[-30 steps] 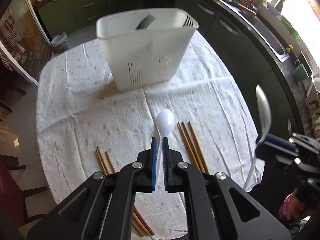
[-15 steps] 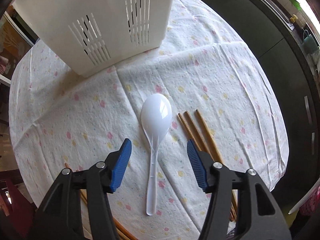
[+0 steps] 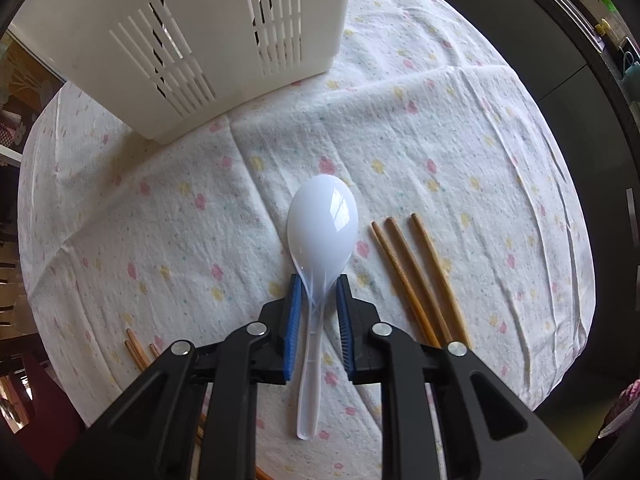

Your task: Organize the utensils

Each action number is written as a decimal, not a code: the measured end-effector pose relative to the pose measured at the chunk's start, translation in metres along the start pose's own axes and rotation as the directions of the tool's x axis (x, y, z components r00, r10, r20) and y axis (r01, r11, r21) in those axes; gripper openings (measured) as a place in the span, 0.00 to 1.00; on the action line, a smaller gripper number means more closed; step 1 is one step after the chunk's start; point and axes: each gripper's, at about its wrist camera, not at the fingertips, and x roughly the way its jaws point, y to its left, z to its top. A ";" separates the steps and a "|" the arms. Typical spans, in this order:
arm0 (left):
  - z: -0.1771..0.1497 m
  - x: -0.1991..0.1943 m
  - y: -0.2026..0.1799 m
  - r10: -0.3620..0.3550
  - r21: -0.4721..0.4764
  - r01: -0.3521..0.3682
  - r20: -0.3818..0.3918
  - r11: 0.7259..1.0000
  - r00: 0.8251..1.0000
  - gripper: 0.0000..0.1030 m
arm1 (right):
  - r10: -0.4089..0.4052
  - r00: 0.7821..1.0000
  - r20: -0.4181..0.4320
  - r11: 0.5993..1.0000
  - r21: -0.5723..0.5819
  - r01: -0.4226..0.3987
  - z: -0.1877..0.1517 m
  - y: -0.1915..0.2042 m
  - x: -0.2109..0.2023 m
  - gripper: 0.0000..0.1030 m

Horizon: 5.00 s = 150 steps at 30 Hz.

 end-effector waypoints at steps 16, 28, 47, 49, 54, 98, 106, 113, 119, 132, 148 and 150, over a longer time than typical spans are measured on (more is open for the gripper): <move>-0.027 -0.061 0.019 -0.054 0.005 0.055 0.213 0.998 0.976 0.15 | 0.001 1.000 0.011 1.000 -0.006 -0.001 0.000 0.004 -0.008 0.10; -0.064 -0.095 0.017 -0.046 0.036 0.033 0.485 0.999 0.874 0.15 | 0.003 1.000 0.020 0.999 -0.034 -0.002 -0.005 0.013 -0.012 0.10; -0.086 -0.131 0.015 -0.066 0.087 0.013 0.639 0.996 0.767 0.15 | 0.003 0.999 0.032 0.999 -0.042 -0.002 -0.004 0.012 -0.016 0.10; -0.085 -0.145 0.015 -0.075 0.095 0.016 0.654 0.995 0.753 0.15 | 0.003 0.999 0.035 0.999 -0.041 -0.002 -0.004 0.012 -0.017 0.10; -0.074 -0.187 0.021 -0.084 0.100 0.018 0.709 0.995 0.700 0.15 | 0.005 0.999 0.043 0.999 -0.038 -0.004 -0.005 0.012 -0.020 0.10; 0.031 -0.152 0.099 -0.054 0.096 -0.026 0.740 0.995 0.670 0.28 | 0.088 0.939 0.332 0.995 -0.064 -0.070 0.118 0.086 0.003 0.10; 0.010 -0.162 0.099 -0.068 0.105 -0.017 0.749 0.994 0.659 0.28 | -0.033 0.854 0.519 0.999 -0.008 0.044 0.178 0.093 0.044 0.10; 0.002 -0.161 0.105 -0.073 0.109 -0.014 0.749 0.994 0.659 0.28 | -0.138 0.803 0.580 0.984 -0.011 0.177 0.180 0.082 0.105 0.10; 0.004 -0.155 0.108 -0.073 0.108 -0.011 0.738 0.994 0.670 0.29 | -0.152 0.805 0.573 0.977 -0.034 0.209 0.153 0.072 0.134 0.11; -0.017 -0.142 0.104 -0.066 0.104 -0.011 0.702 0.995 0.709 0.30 | -0.185 0.830 0.526 0.967 -0.052 0.249 0.091 0.070 0.124 0.23; -0.113 -0.023 0.133 -0.002 -0.139 0.008 0.041 0.990 0.999 0.31 | -0.198 0.980 0.028 0.977 -0.079 0.200 -0.051 0.014 0.071 0.23; -0.119 -0.013 0.139 -0.002 -0.178 -0.002 -0.019 0.984 1.000 0.29 | -0.192 0.981 -0.006 0.978 -0.078 0.191 -0.060 0.010 0.072 0.23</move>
